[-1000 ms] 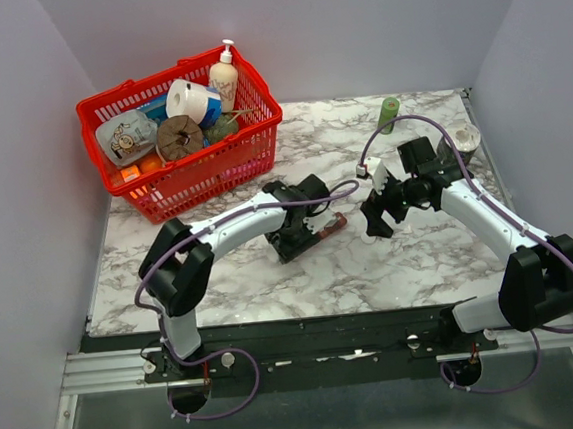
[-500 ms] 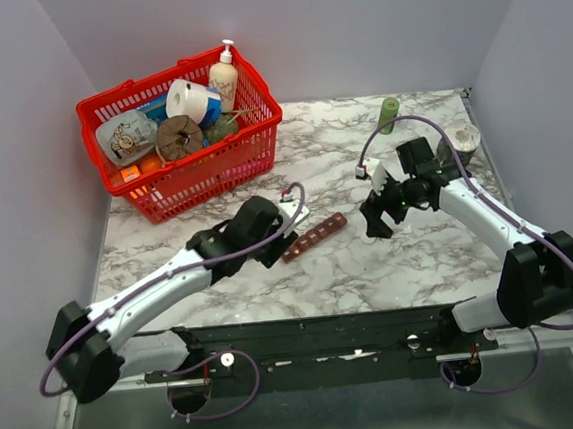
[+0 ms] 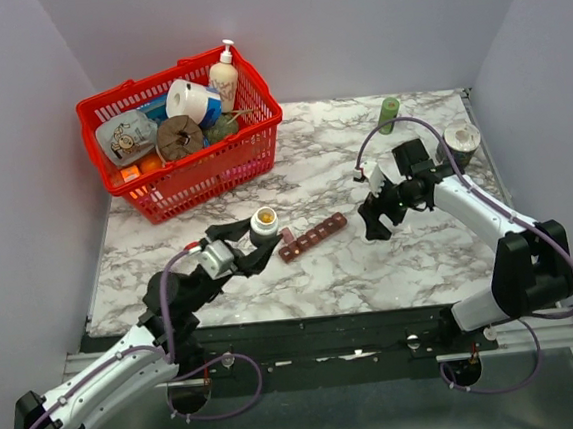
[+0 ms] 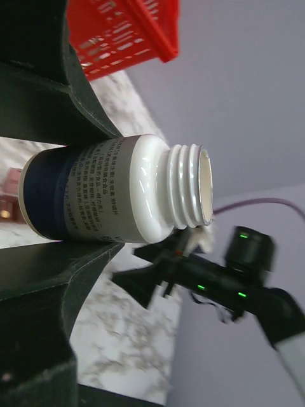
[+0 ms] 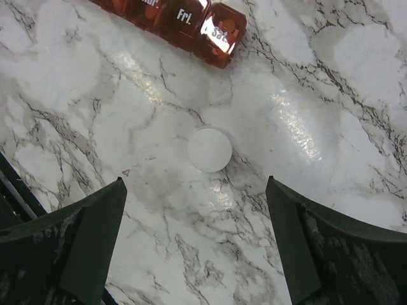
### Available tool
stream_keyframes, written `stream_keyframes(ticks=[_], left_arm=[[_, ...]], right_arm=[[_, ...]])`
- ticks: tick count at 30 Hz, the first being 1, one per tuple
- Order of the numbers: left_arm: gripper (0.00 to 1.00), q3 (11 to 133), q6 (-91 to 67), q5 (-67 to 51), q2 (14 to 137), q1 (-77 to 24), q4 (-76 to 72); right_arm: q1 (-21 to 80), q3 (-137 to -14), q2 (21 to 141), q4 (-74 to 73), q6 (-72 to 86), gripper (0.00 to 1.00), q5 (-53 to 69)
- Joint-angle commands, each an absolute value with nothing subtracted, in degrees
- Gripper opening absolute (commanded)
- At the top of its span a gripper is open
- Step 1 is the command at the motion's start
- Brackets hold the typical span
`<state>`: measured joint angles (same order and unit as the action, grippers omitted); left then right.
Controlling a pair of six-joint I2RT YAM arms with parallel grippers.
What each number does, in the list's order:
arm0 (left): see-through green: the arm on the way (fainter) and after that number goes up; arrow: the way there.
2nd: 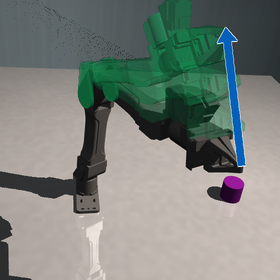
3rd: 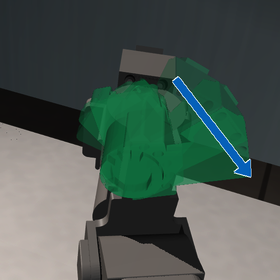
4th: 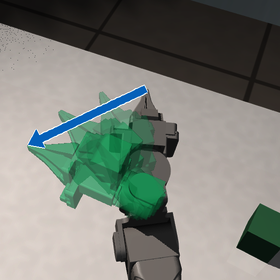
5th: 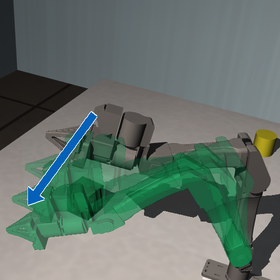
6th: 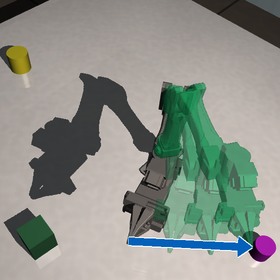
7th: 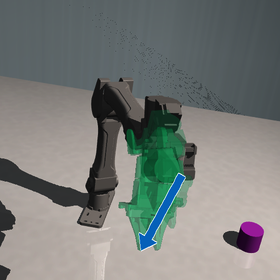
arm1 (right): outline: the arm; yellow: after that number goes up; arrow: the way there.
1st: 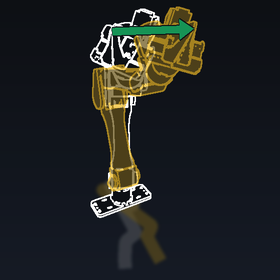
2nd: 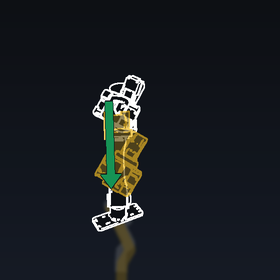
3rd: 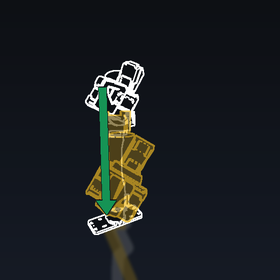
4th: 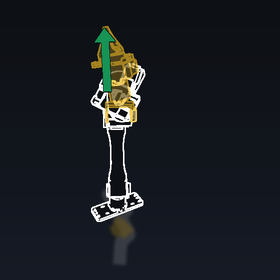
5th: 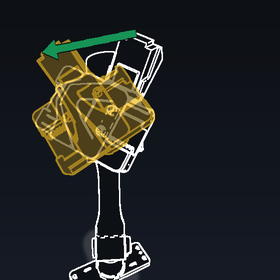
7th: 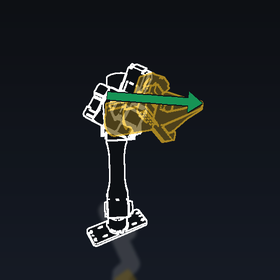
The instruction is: Sort the pills into containers
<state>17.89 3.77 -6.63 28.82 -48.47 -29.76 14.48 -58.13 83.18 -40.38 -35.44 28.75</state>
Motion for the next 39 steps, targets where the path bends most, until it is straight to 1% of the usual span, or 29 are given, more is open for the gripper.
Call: stream_keyframes(ticks=[1, 2, 4, 6, 8, 9, 11, 12, 13, 14, 15, 16, 17, 18, 19, 20, 21, 22, 23, 24, 25, 26, 27, 29, 30, 32, 33, 36, 39], left_arm=[[0.0, 18.3, -5.1, -16.2, 25.5, -48.3, -54.0], [0.0, 17.4, -6.1, -16.5, 25.2, -48.3, -55.6], [0.0, 16.3, -7.7, -15.7, 25.5, -48.3, -63.2], [0.0, 16.6, -14.0, -17.7, 28.9, -48.3, -72.2], [0.0, 14.9, -16.2, -13.1, 29.8, -47.9, -74.5], [0.0, 13.7, -19.3, -11.4, 30.8, -47.5, -80.1], [0.0, 15.6, -24.6, -15.7, 33.7, -46.8, -83.5], [0.0, 16.4, -29.0, -17.4, 36.8, -46.8, -87.4], [0.0, 16.5, -30.3, -18.3, 37.9, -46.8, -89.9], [0.0, 14.6, -31.2, -13.8, 38.3, -46.4, -92.3], [0.0, 14.2, -32.9, -13.3, 39.4, -44.4, -97.2], [0.0, 15.8, -37.1, -14.5, 39.9, -43.8, -96.6], [0.0, 21.4, -40.1, -20.5, 42.9, -43.9, -97.0], [0.0, 23.1, -42.4, -21.8, 44.0, -43.9, -97.0], [0.0, 22.8, -41.1, -21.4, 44.2, -43.9, -96.9], [0.0, 19.5, -40.5, -18.6, 43.7, -43.4, -97.1], [0.0, 19.7, -41.0, -18.0, 43.1, -42.7, -97.1], [0.0, 21.9, -41.7, -21.1, 43.8, -42.7, -96.9], [0.0, 26.5, -44.3, -23.8, 44.8, -42.7, -96.9], [0.0, 26.7, -44.0, -27.0, 45.4, -42.6, -94.3], [0.0, 25.7, -41.9, -26.8, 44.0, -40.2, -90.0], [0.0, 24.0, -35.3, -28.2, 41.9, -38.5, -83.9], [0.0, 24.3, -31.7, -30.8, 38.4, -37.3, -70.3], [0.0, 23.8, -25.4, -36.0, 37.2, -35.2, -61.8], [0.0, 24.2, -19.3, -37.7, 36.9, -34.8, -50.5], [0.0, 25.0, -10.8, -39.0, 37.2, -34.6, -38.7], [0.0, 25.2, -4.2, -38.8, 38.0, -34.5, -29.7], [0.0, 26.0, 4.1, -36.7, 41.7, -34.5, -17.1], [0.0, 26.7, 10.1, -34.6, 46.6, -34.5, -10.8]], right_arm=[[13.9, -58.3, 84.9, -40.8, -35.4, 1.0, 28.0], [13.9, -58.4, 85.1, -40.8, -35.5, 1.0, 28.1], [13.9, -58.4, 85.8, -41.0, -35.5, 1.0, 28.2], [13.9, -58.4, 86.1, -40.9, -35.3, 1.0, 28.2], [13.9, -58.5, 86.5, -41.0, -35.5, 1.0, 28.1], [13.9, -58.5, 86.4, -41.0, -35.5, 1.0, 28.1], [13.9, -58.5, 86.5, -41.0, -35.4, 1.0, 28.3], [13.9, -58.4, 86.4, -41.0, -35.5, 1.0, 28.3], [13.9, -58.4, 86.4, -41.0, -35.5, 1.0, 28.1], [13.9, -58.5, 86.5, -41.1, -35.6, 1.0, 28.0], [13.8, -58.5, 86.6, -41.1, -35.6, 1.0, 28.2], [13.8, -58.6, 86.6, -41.1, -35.5, 1.0, 28.2], [13.8, -58.4, 86.6, -41.1, -35.4, 1.0, 28.3], [13.9, -58.5, 86.6, -41.2, -35.6, 1.0, 28.3], [13.9, -58.5, 86.7, -41.2, -35.7, 1.0, 28.3], [13.9, -58.9, 86.7, -41.5, -35.7, 1.0, 28.1], [13.9, -58.9, 86.7, -41.5, -35.7, 1.0, 28.0], [13.9, -58.8, 86.7, -41.4, -35.7, 1.0, 27.9], [13.9, -58.6, 86.5, -41.5, -35.7, 1.0, 27.9], [13.9, -58.4, 86.4, -41.4, -35.8, 1.0, 27.9], [13.9, -58.5, 86.5, -41.4, -35.9, 1.0, 27.8], [13.9, -58.6, 86.4, -41.4, -35.9, 1.0, 27.7], [13.9, -58.9, 86.4, -41.4, -35.8, 1.0, 27.8], [13.9, -58.9, 86.4, -41.6, -35.7, 1.0, 27.8], [13.8, -58.7, 86.2, -41.5, -35.8, 1.0, 27.7], [13.9, -58.4, 86.0, -41.4, -35.8, 1.0, 27.4], [13.9, -58.5, 86.0, -41.4, -35.6, 1.0, 27.3], [13.9, -58.5, 86.1, -41.4, -35.7, 1.0, 27.5], [13.9, -58.7, 86.2, -41.5, -35.7, 1.0, 27.5]])
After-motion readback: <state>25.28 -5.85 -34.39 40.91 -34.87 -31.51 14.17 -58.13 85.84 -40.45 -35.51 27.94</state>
